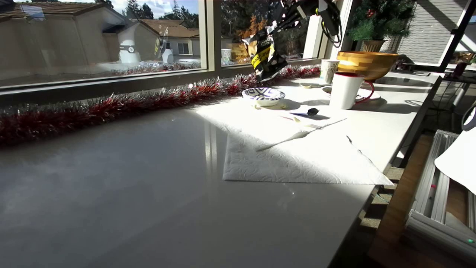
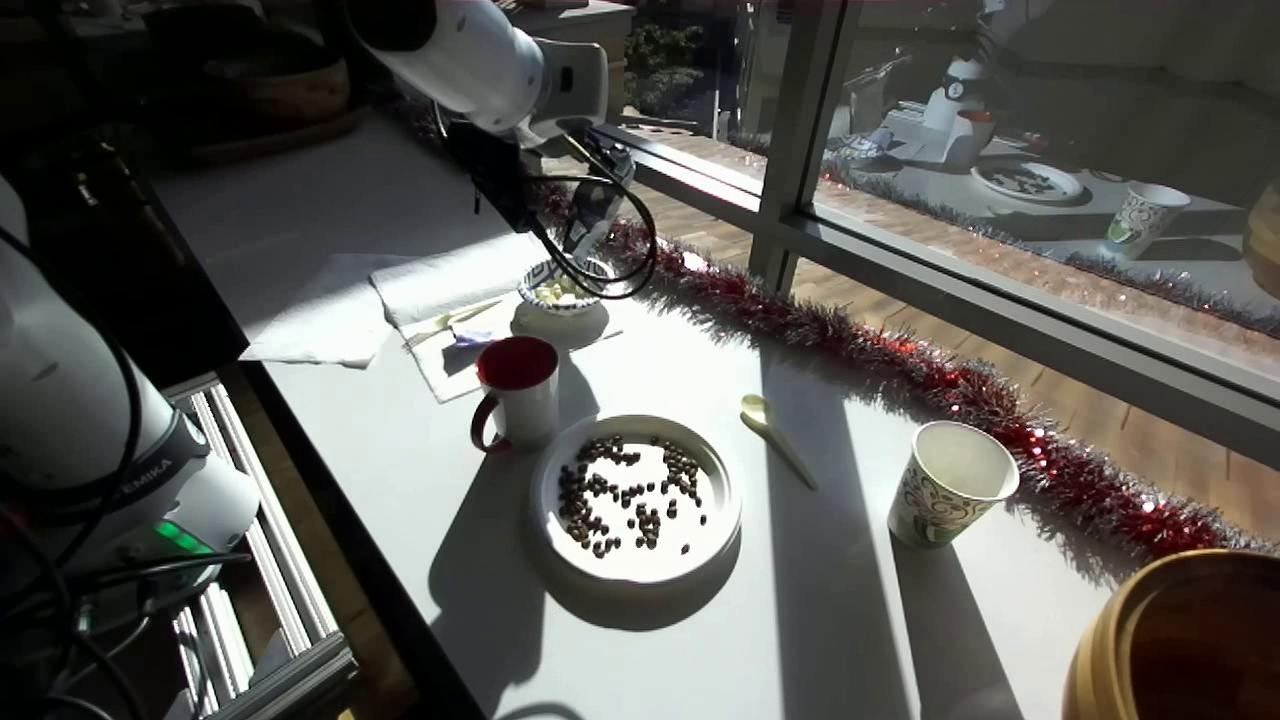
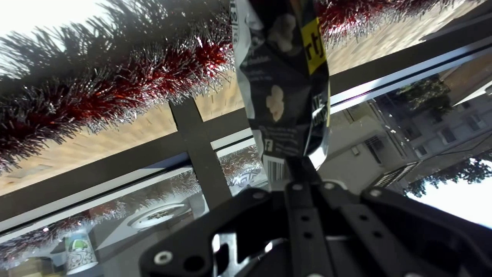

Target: Pour the contents from the black packet onto the white plate

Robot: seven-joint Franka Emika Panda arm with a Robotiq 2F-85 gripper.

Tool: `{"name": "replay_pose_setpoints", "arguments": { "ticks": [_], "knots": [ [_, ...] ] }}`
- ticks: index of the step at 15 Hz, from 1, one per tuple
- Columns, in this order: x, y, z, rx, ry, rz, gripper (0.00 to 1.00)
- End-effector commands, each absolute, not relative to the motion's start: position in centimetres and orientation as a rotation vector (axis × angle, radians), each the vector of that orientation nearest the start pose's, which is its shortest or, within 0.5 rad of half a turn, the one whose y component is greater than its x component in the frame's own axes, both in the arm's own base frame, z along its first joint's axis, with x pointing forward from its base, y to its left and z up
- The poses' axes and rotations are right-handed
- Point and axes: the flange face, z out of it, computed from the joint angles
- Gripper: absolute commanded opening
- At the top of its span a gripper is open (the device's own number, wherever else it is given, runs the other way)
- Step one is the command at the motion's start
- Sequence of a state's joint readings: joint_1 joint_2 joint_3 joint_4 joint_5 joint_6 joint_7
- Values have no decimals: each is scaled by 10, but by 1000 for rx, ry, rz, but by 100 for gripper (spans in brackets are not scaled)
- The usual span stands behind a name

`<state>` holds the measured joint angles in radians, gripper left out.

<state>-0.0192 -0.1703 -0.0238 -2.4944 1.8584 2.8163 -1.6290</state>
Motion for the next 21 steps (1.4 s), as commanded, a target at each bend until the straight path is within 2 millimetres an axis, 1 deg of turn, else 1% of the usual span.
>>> {"name": "replay_pose_setpoints", "arguments": {
  "ticks": [1, 4, 7, 10, 12, 15, 18, 20, 21],
  "knots": [
    [444, -77, 363, -2445, 139, -1278, 0],
    [445, -82, 361, -2393, 109, -1351, 0],
    [443, -74, 356, -2308, 28, -1364, 0],
    [443, -71, 350, -2245, -10, -1334, 0],
    [444, -72, 340, -2284, -28, -1315, 0],
    [438, -74, 344, -2181, -33, -1312, 0],
    [439, -81, 333, -2251, -44, -1285, 0],
    [434, -82, 336, -2187, -62, -1260, 0],
    [434, -85, 335, -2198, -68, -1251, 0]
  ]
}}
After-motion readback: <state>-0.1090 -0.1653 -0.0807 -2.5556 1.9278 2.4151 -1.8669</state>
